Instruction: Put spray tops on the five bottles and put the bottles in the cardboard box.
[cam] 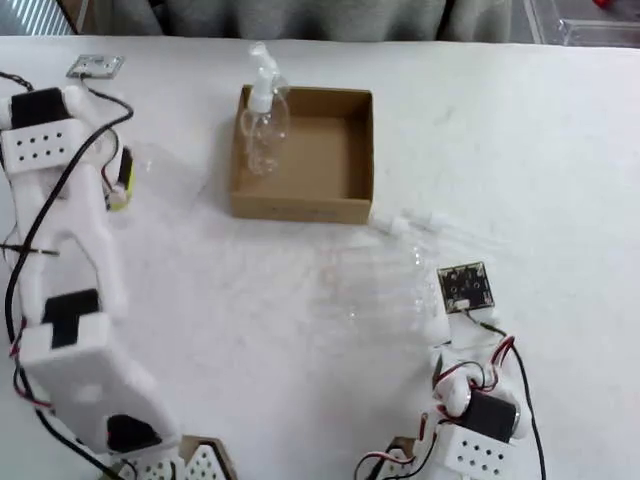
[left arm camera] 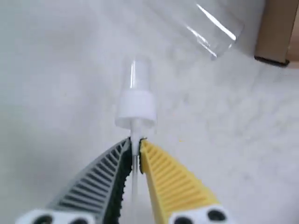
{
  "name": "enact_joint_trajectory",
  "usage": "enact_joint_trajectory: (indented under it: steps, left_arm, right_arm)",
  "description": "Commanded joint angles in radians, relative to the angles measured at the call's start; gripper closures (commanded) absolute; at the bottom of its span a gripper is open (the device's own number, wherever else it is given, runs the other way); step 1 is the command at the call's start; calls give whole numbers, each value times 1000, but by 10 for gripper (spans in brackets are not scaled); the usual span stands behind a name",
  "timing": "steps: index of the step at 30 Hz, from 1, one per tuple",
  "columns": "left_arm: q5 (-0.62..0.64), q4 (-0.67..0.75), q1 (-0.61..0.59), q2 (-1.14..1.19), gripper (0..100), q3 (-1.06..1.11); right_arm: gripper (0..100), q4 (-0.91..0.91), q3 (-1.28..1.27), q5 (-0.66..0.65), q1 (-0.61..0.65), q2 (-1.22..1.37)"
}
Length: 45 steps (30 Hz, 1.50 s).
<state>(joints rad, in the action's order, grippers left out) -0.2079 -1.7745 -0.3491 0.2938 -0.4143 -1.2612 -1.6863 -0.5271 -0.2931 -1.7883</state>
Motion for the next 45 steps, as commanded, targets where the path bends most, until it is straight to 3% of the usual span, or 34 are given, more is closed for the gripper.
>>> enact_joint_trajectory:
  steps: [1, 11, 18, 23, 32, 40, 45]
  left_arm:
    - [6, 69, -12, -216, 980, 183]
    - [8, 368, -5, -713, 977, 859]
    - [17, 488, -5, -889, 977, 1123]
    - [57, 552, -38, -993, 977, 1254]
    - [110, 629, -234, -1148, 978, 1387]
    - [109, 743, -366, -1130, 979, 1450]
    - [109, 717, -390, -1024, 979, 1358]
  right_arm:
    - [981, -8, -5, -5, -8, -12]
    - [981, -8, -5, -5, -8, -12]
    - [981, -8, -5, -5, -8, -12]
    - [981, 1, -5, -5, -2, -15]
    - [981, 179, 6, -32, -8, -15]
    - [981, 173, 252, -97, -10, -13]
    - [981, 142, 411, -124, 148, -12]
